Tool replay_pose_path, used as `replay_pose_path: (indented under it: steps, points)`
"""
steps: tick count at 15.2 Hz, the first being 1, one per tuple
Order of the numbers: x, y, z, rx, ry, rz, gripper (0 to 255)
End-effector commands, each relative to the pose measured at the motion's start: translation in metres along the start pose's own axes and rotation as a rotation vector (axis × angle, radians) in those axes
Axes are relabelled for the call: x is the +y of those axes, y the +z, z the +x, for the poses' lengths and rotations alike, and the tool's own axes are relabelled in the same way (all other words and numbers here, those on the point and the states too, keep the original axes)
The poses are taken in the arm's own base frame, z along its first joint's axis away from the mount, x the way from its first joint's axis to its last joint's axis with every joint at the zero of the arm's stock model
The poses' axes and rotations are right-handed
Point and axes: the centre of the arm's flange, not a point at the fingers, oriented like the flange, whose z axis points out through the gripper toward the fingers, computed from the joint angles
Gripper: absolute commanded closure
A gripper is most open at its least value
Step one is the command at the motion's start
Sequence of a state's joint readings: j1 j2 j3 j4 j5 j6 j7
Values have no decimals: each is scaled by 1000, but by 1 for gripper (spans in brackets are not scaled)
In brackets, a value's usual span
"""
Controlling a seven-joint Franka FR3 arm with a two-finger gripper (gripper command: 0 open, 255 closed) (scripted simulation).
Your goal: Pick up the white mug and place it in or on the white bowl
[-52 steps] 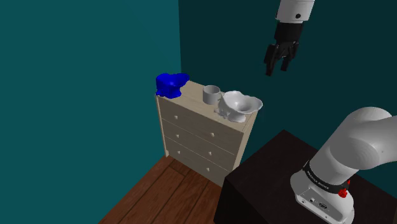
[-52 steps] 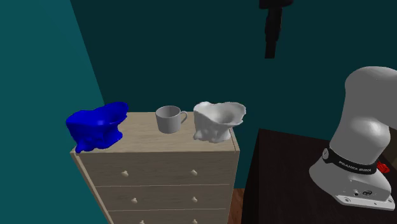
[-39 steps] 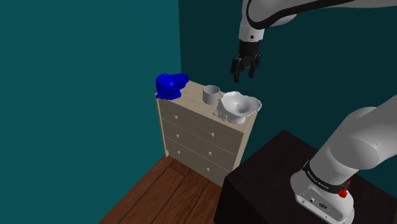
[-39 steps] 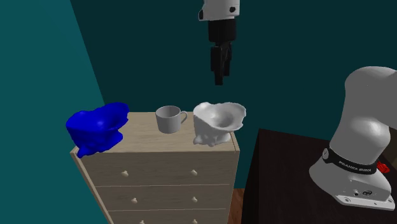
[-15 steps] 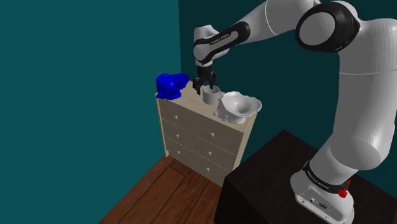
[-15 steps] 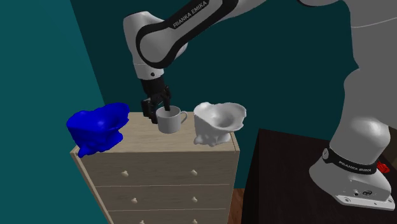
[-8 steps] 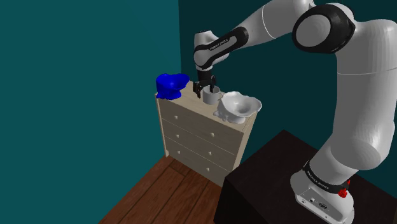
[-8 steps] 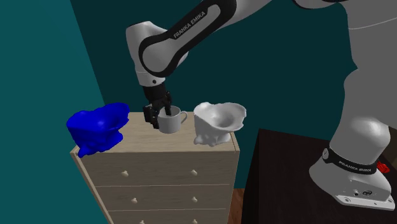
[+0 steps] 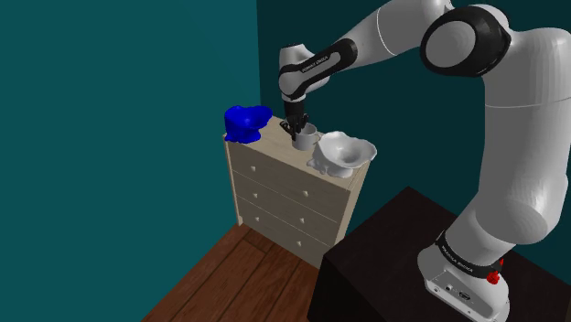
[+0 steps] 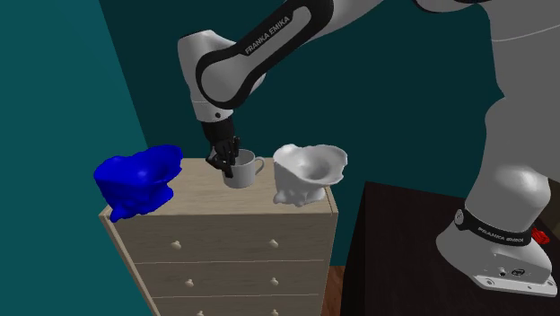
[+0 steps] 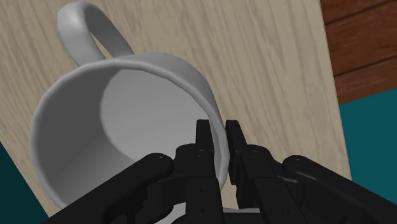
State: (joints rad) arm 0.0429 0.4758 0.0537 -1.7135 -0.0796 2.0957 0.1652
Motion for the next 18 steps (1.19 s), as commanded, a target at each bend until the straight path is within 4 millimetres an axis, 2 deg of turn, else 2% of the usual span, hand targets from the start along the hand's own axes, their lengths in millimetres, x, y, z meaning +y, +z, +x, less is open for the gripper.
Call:
replay_pose_path:
  steps: [1,6,18]
  points:
    - [0,0,0,0,0,0,255]
    - [0,0,0,0,0,0,255]
    - [4,-63,-5,0,0,0,255]
